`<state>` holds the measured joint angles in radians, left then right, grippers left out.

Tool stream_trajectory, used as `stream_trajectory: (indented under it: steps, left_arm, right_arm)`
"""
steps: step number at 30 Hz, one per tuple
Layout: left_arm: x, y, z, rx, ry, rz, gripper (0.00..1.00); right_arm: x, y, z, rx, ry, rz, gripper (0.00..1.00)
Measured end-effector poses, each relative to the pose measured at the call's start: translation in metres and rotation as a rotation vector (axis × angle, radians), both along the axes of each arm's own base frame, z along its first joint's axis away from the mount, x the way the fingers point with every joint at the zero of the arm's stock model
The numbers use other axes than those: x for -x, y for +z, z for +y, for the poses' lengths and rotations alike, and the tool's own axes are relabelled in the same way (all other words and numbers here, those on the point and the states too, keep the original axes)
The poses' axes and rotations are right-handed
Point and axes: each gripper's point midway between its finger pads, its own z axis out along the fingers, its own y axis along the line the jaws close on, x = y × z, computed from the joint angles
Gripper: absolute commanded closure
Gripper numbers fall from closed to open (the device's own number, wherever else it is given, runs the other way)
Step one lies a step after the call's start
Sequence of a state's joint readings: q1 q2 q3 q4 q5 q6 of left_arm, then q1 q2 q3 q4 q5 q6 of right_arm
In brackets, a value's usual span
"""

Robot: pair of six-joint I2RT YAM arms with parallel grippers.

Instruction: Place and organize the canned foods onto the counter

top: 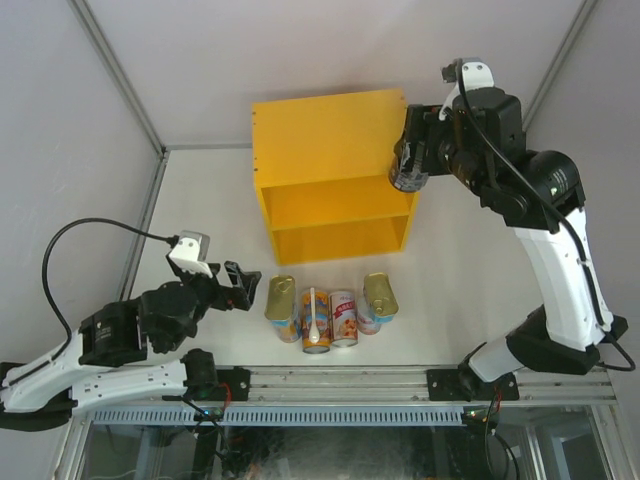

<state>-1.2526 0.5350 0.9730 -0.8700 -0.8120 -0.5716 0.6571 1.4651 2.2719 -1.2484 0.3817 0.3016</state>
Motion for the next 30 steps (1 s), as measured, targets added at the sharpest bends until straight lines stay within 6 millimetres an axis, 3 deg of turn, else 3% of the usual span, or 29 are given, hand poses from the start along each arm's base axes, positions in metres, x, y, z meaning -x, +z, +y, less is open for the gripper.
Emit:
stream_trajectory:
  steps: [8,18,30]
  left_arm:
    - [0.0,0.004,0.006,0.02,0.014,-0.013,0.01]
    - [-0.002,0.004,0.009,0.017,0.031,-0.02,0.0]
    - [-0.006,0.008,0.008,0.019,0.049,-0.047,0.0]
  right_arm:
    - [-0.025,0.012,0.015,0.015,0.008,-0.035,1.0]
    - [-0.064,-0.007,0.022,0.075,-0.014,-0.017,1.0]
    - [-0.1,-0.007,0.025,0.086,-0.033,-0.05,0.98]
